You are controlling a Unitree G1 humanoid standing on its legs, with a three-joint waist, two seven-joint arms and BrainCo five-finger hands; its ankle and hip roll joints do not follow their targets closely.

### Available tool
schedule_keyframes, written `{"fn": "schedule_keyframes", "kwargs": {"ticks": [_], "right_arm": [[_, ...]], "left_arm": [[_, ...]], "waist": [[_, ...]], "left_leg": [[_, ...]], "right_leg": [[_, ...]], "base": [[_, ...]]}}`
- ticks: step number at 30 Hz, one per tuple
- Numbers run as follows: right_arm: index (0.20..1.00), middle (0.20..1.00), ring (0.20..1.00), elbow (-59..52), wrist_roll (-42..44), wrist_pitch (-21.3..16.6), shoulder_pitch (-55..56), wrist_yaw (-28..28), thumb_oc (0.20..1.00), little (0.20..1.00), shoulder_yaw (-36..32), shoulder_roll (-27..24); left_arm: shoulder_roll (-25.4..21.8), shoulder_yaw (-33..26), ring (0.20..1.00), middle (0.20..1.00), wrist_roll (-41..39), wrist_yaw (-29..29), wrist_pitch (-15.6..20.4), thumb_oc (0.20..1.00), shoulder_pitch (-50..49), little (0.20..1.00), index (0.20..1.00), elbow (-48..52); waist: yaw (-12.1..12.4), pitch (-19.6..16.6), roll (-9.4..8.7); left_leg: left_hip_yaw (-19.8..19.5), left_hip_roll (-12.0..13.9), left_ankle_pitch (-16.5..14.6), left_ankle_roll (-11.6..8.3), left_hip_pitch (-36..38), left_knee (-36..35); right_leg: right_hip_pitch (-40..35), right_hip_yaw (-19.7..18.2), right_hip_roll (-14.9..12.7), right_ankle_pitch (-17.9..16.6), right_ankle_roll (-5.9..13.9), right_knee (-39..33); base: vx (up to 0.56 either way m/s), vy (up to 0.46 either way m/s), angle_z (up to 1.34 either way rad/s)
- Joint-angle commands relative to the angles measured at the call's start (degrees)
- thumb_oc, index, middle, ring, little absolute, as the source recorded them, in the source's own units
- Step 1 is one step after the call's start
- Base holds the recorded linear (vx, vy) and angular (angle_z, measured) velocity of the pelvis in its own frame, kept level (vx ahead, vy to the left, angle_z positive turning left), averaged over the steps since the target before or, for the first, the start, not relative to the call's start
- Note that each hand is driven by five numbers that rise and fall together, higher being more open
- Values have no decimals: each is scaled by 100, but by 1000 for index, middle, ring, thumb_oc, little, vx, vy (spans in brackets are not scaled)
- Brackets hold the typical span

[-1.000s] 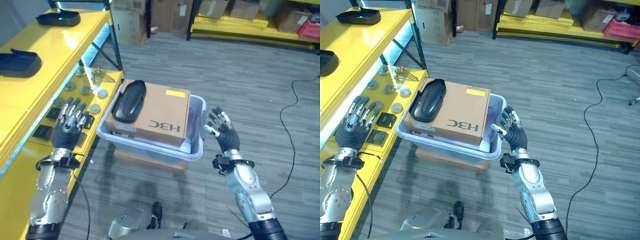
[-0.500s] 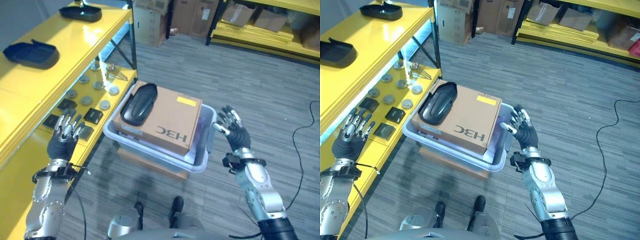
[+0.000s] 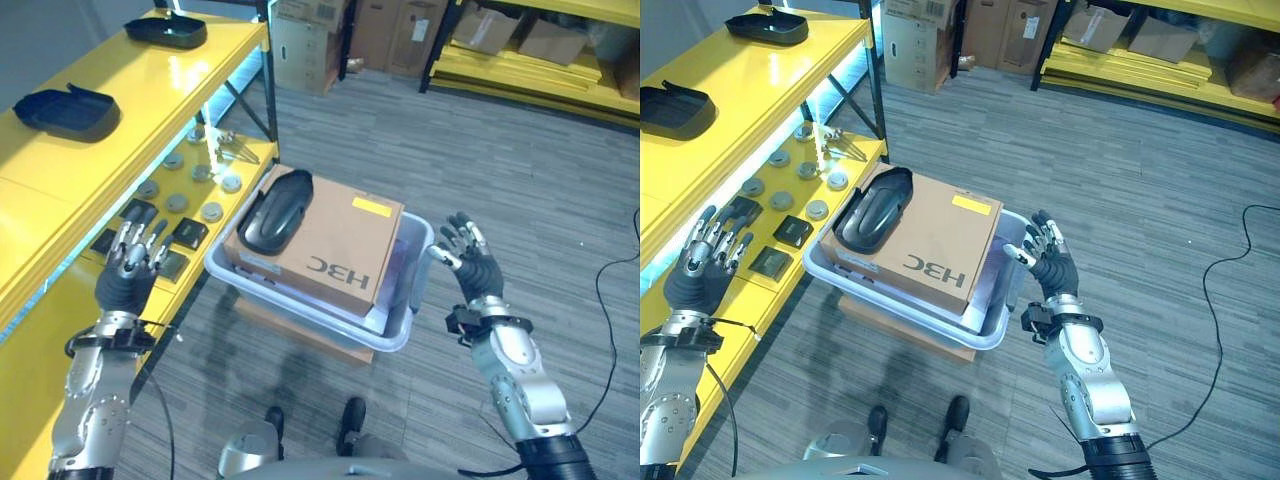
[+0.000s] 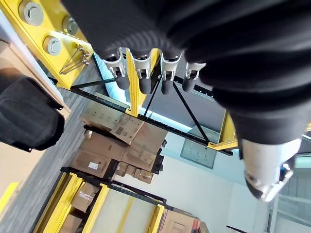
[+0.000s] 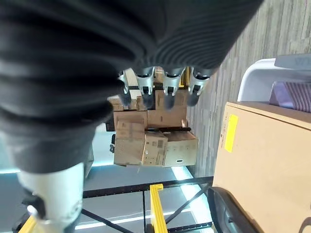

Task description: Move parts from the plastic box to the shelf.

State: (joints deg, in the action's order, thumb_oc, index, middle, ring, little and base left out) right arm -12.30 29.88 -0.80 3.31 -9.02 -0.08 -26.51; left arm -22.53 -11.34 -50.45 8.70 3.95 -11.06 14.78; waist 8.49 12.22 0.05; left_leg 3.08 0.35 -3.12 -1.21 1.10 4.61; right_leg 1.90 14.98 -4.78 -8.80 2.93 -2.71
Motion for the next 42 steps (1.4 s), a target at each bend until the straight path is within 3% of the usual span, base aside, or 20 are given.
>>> {"fn": "schedule_keyframes", "kwargs": {"ticks": [1, 3, 10, 13, 18, 23, 30, 36, 42], "right_arm": [[1000, 1000, 1000, -20, -111, -134, -190, -282, 1000, 1000, 14, -138], [1000, 1000, 1000, 28, -174, 112, -168, -501, 1000, 1000, -39, -154], [1000, 1000, 1000, 438, -364, -49, -423, -987, 1000, 1000, -76, -183], [1000, 1000, 1000, 1397, -1057, -541, -1348, -2012, 1000, 1000, 48, -232], [1000, 1000, 1000, 2626, -1442, -569, -2712, -2752, 1000, 1000, 307, -543], [1000, 1000, 1000, 3940, -1300, -804, -3506, -3302, 1000, 1000, 514, -657], [1000, 1000, 1000, 5136, -1171, -950, -4312, -3822, 1000, 1000, 837, -794], [1000, 1000, 1000, 5629, -1032, -1079, -4631, -4042, 1000, 1000, 957, -759], [1000, 1000, 1000, 5794, -1006, -837, -4747, -4164, 1000, 1000, 1062, -695]], "left_arm": [[-237, -120, 1000, 1000, -37, -57, 211, 1000, 53, 1000, 1000, 191], [-258, -121, 1000, 1000, 4, -75, 234, 1000, 58, 1000, 1000, 161], [-303, -151, 1000, 1000, 71, -277, 181, 1000, 31, 1000, 1000, 240], [-447, 129, 1000, 1000, -23, -18, 149, 1000, 243, 1000, 1000, 186], [-719, 305, 1000, 1000, -330, 250, 246, 1000, 490, 1000, 1000, 85], [-910, 480, 1000, 1000, -450, 384, 380, 1000, 631, 1000, 1000, -55], [-1086, 795, 1000, 1000, -654, 632, 735, 1000, 601, 1000, 1000, -209], [-1089, 996, 1000, 1000, -748, 631, 975, 1000, 612, 1000, 1000, -302], [-1079, 1102, 1000, 1000, -846, 681, 1069, 1000, 618, 1000, 1000, -289]], "waist": [[41, -340, -52], [45, -344, -39], [194, -332, 7], [501, -163, 79], [863, 219, 249], [1160, 468, 380], [1574, 660, 611], [1708, 787, 728], [1754, 940, 764]], "left_leg": [[65, 171, 266, -90, -281, -163], [26, 167, 284, -92, -264, -197], [-96, 192, 403, -122, -223, -366], [-74, 182, 435, -136, -754, -111], [-293, -24, 369, -64, -1267, 271], [-489, -209, 333, 5, -1546, 486], [-732, -444, 230, 61, -1762, 589], [-809, -531, 231, 79, -1941, 675], [-839, -579, 240, 91, -2041, 713]], "right_leg": [[-300, 98, -283, 746, 514, 276], [-303, 84, -276, 770, 515, 316], [-381, 202, -271, 838, 510, 388], [-221, 576, -407, 833, 509, 475], [21, 820, -603, 829, 516, 687], [12, 1045, -744, 851, 531, 769], [-84, 1271, -924, 998, 611, 790], [-36, 1372, -1020, 1032, 629, 832], [43, 1389, -1062, 1045, 646, 888]], "base": [[0, 0, 0], [13, 17, 0], [67, 36, 4], [-60, 81, 56], [-128, 91, 41], [-39, 65, 41], [19, 84, 28], [7, 71, 18], [-6, 22, 7]]}}
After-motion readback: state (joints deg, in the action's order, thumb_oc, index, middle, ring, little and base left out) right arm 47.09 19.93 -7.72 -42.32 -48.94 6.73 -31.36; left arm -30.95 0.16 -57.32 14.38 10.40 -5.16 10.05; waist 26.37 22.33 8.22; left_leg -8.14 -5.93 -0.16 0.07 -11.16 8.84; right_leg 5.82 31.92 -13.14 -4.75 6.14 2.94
